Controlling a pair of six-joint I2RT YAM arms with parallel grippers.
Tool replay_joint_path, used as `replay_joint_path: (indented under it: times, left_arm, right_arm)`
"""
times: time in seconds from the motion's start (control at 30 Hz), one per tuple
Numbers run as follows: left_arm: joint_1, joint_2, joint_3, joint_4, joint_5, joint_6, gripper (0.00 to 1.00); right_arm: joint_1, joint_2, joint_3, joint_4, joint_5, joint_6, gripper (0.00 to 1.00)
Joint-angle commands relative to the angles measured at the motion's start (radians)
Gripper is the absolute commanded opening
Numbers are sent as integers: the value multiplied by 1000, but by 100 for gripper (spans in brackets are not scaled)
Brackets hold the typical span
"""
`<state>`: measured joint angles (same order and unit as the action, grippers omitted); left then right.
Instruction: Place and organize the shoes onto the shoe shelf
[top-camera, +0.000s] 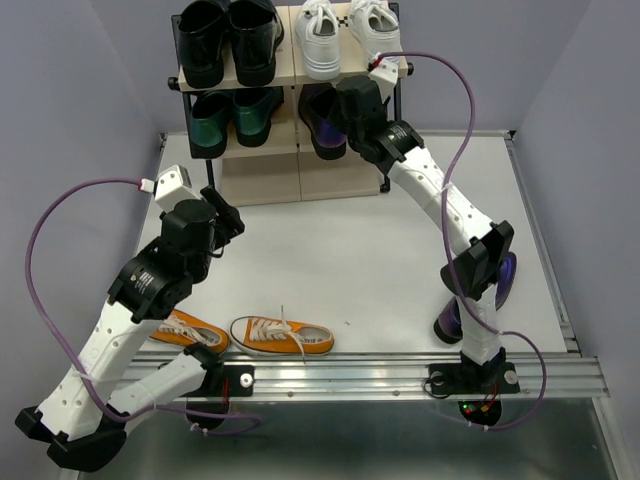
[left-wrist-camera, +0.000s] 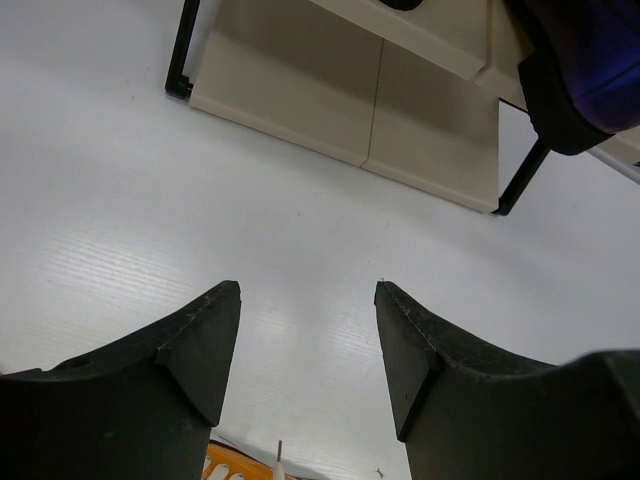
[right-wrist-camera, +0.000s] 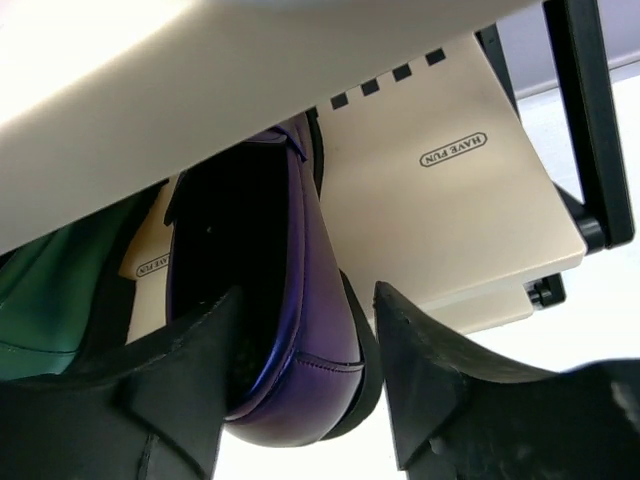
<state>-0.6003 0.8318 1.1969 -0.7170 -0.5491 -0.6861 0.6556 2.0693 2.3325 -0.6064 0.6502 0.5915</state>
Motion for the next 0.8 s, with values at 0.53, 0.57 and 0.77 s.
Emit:
replay_joint_path:
  times: [0.53, 0.57, 0.77]
  left_arm:
    - [4, 3, -16, 33, 0, -6, 67]
    - [4, 4, -17, 36, 5, -6, 67]
    - [4, 9, -23, 39, 9, -7, 67]
  right_arm:
    - [1, -284, -355, 167, -216, -64, 100]
    - [1, -299, -386, 210, -230, -79, 100]
    - [1, -380, -553, 326, -322, -169, 100]
